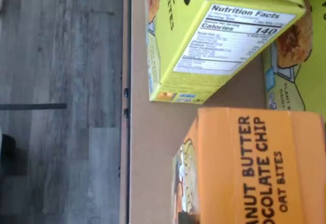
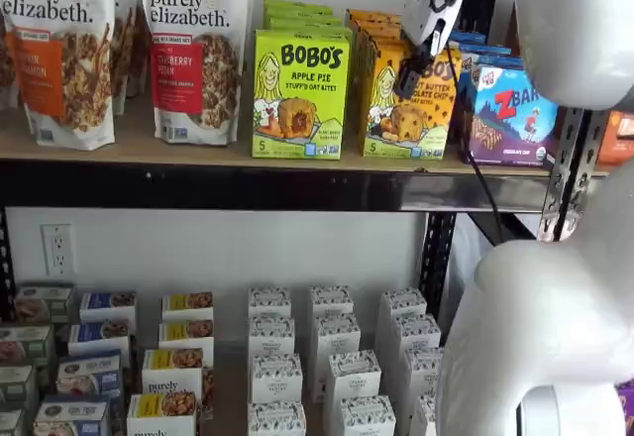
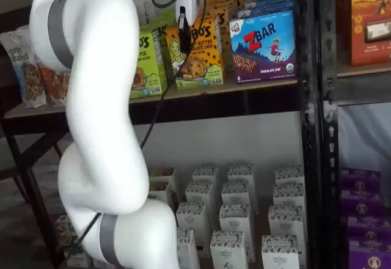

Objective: Pick up the orange box on the top shelf, the fifth box from the left

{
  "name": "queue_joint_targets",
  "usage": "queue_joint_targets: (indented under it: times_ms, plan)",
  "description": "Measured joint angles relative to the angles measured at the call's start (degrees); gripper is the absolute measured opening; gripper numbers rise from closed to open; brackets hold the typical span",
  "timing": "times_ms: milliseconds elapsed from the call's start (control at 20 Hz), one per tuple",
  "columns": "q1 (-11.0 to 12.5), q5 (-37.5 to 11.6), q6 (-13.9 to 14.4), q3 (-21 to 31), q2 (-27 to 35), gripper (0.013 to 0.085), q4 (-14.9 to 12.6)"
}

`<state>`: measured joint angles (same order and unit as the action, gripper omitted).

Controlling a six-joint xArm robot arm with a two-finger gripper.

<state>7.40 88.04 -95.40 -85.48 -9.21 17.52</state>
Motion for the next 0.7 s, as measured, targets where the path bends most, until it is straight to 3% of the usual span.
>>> queue_joint_targets:
  times_ms: [350, 700]
  plan:
    - [0.0, 1.22, 0.22, 0.0, -0.95, 0.037, -0.39]
    - [-0.43, 6.89, 1.61, -1.92, -2.35, 0.037, -0.34]
